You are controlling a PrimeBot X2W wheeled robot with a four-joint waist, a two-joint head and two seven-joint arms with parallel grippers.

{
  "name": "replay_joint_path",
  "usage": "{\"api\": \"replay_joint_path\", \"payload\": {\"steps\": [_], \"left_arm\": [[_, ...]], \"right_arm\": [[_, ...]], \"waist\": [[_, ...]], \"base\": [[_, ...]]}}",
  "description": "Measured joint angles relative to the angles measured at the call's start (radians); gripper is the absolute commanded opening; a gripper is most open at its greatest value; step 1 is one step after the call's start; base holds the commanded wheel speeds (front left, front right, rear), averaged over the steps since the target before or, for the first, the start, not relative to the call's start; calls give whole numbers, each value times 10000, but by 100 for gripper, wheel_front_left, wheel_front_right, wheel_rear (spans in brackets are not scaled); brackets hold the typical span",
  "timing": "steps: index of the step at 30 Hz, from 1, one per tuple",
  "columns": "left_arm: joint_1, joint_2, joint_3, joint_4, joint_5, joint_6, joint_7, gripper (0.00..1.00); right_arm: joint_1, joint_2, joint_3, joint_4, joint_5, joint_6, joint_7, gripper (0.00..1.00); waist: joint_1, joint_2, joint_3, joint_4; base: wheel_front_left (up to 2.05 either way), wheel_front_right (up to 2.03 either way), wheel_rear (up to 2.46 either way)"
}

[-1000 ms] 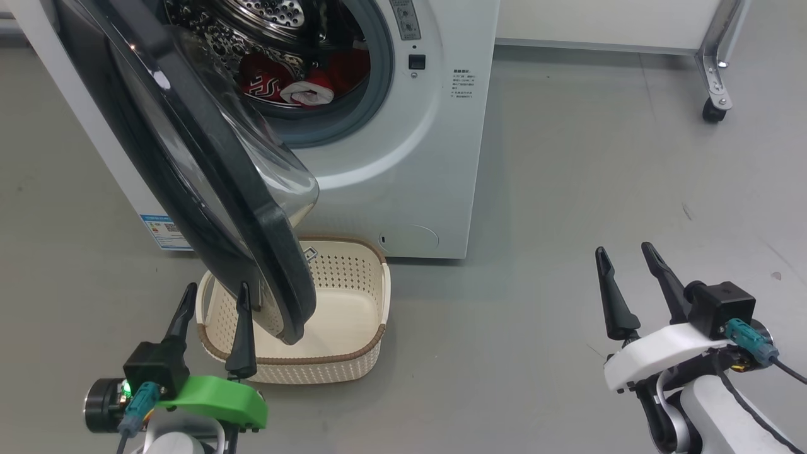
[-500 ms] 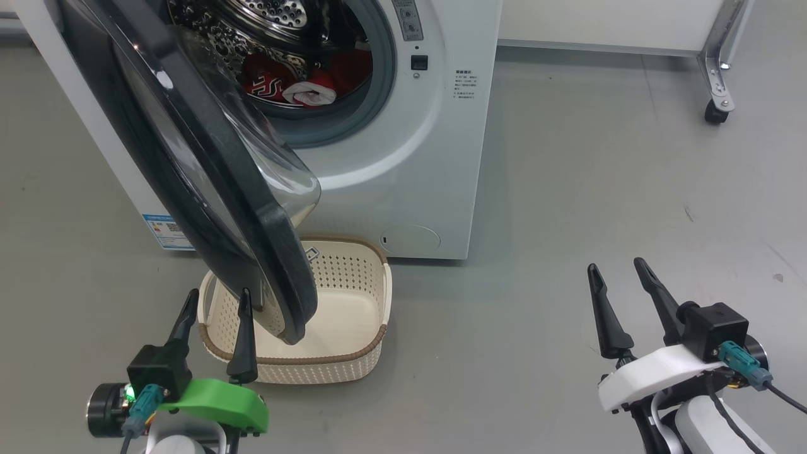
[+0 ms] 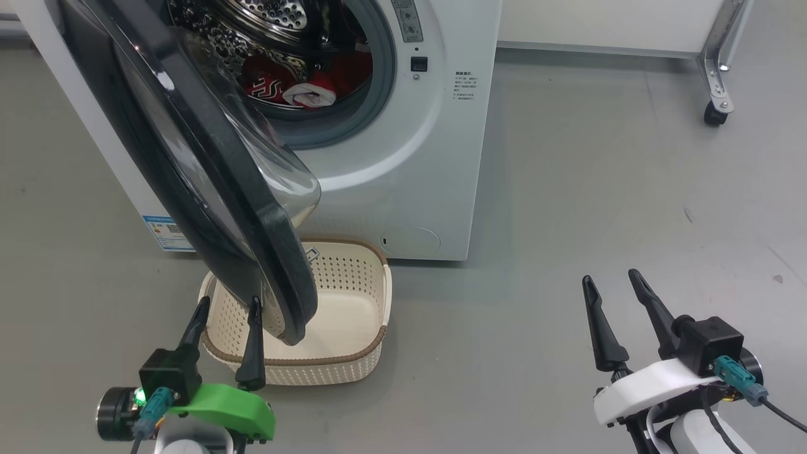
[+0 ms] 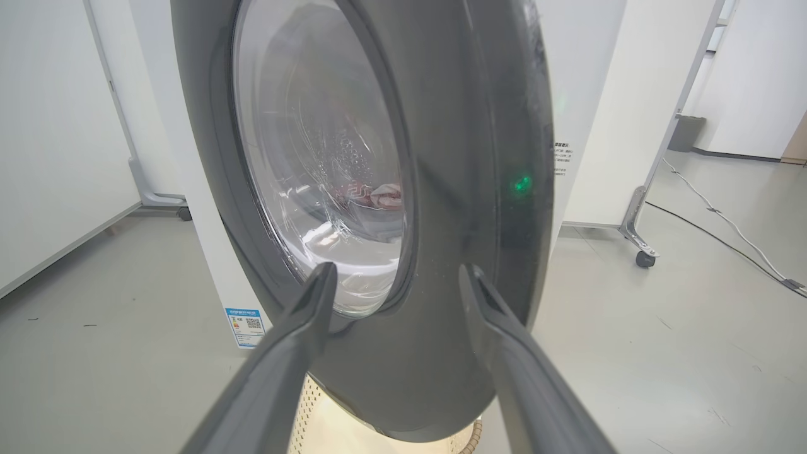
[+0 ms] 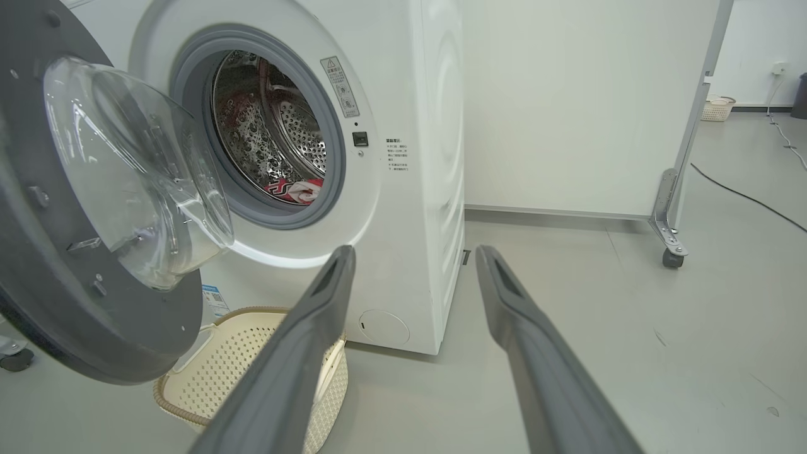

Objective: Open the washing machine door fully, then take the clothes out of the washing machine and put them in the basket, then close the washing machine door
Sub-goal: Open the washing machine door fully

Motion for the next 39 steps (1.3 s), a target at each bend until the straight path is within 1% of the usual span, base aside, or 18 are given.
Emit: {"api": "replay_joint_path", "payload": {"steps": [26, 27, 28, 29, 31, 39], "left_arm": [[0, -13, -144, 184, -2, -46, 0, 100], [0, -13, -151, 199, 0, -46, 0, 84], [0, -13, -167, 222, -2, -46, 0, 45], [0, -13, -194, 245, 0, -56, 0, 0], [0, -15, -257, 272, 0, -121, 0, 0], [-1, -17, -184, 196, 2, -123, 0, 0]], "right_arm": [[352, 209, -316, -123, -345, 0, 0, 100], [360, 224, -326, -128, -347, 0, 0, 100], [366, 240, -339, -132, -347, 0, 0, 100], [374, 251, -353, -142, -347, 0, 0, 100], [392, 265, -374, -153, -351, 0, 0, 100], [459, 326, -449, -174, -376, 0, 0, 100]], "waist": [[0, 0, -56, -8], [0, 0, -57, -8], [0, 0, -57, -8], [0, 0, -57, -8], [0, 0, -56, -10], [0, 0, -33, -13]], "base": [[0, 0, 0], [0, 0, 0], [0, 0, 0], [0, 0, 0], [0, 0, 0], [0, 0, 0]]}}
